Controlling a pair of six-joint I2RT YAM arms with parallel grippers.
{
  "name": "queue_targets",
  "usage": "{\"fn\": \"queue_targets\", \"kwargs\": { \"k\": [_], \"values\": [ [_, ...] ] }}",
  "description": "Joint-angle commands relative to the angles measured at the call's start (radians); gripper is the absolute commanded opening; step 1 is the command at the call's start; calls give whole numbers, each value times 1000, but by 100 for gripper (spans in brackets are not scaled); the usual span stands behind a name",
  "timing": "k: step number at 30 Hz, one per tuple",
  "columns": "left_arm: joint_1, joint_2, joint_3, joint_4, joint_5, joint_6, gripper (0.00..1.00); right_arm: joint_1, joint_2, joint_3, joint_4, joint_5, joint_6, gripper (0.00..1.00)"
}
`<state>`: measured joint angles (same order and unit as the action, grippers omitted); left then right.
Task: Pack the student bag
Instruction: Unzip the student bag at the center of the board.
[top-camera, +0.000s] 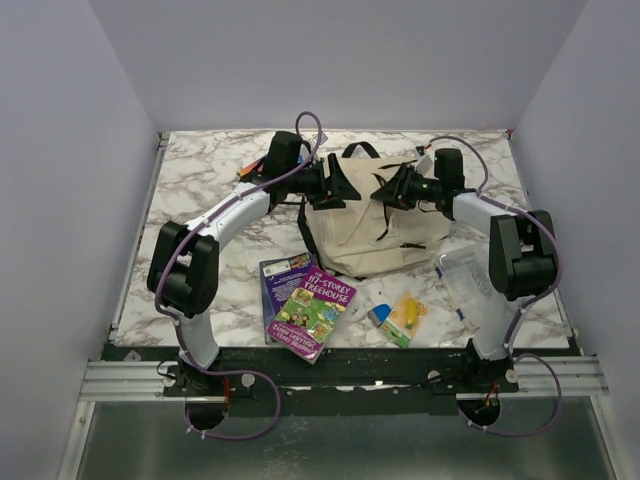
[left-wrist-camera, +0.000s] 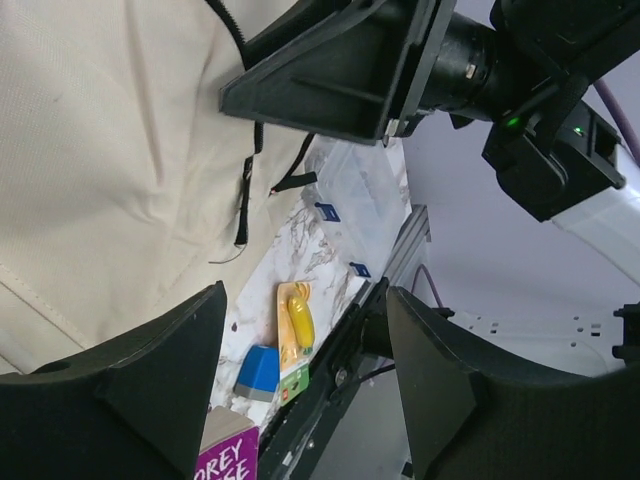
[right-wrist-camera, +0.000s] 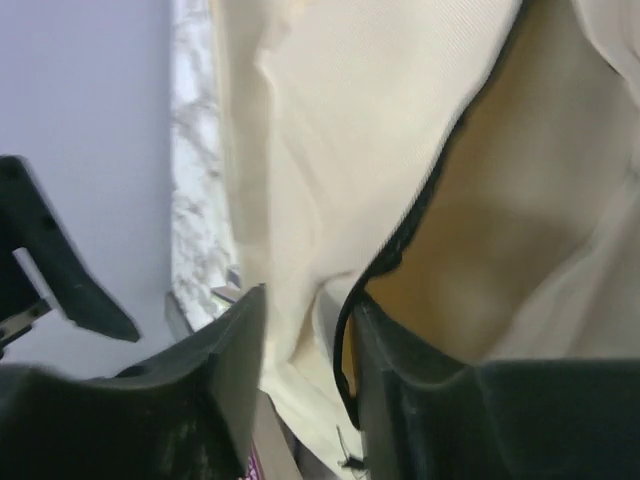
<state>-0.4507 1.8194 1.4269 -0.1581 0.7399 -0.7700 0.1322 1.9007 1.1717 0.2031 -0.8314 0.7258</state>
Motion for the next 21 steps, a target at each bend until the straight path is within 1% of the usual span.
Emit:
{"fn": "queue_targets", "kwargs": {
  "k": [1,3,4,5,8,10,12,15,18,19,21],
  "values": [
    [-21,-50,6,-23,36,18,69,9,-75,-5,-425,285,-236,52],
    [-27,-82,-1,-82,13,67,71,9,-146,-20,-489,383,-265,78],
    [-29,-99,-12,-106,-2,88,72,9,-176,-21,-531,427,-289,95],
    [-34,-124,-24,-122,-10,107,72,9,-211,-22,-562,471,-300,100],
    [-47,-183,-57,-153,-11,144,72,9,-326,-38,-673,592,-331,100],
    [-60,-223,-72,-180,-18,182,72,8,-425,-64,-746,689,-324,100],
    [-75,-253,-76,-217,-33,230,72,9,-511,-105,-811,731,-313,100],
    [-106,-284,-79,-264,-79,288,72,14,-621,-182,-907,702,-266,100],
    [-135,-318,-85,-275,-61,296,72,62,-770,-298,-973,686,-185,100],
    [-147,-330,-87,-276,-60,304,72,85,-828,-348,-993,684,-149,97],
    [-168,-349,-86,-278,-52,311,72,128,-919,-433,-1024,681,-85,89]
  ]
}}
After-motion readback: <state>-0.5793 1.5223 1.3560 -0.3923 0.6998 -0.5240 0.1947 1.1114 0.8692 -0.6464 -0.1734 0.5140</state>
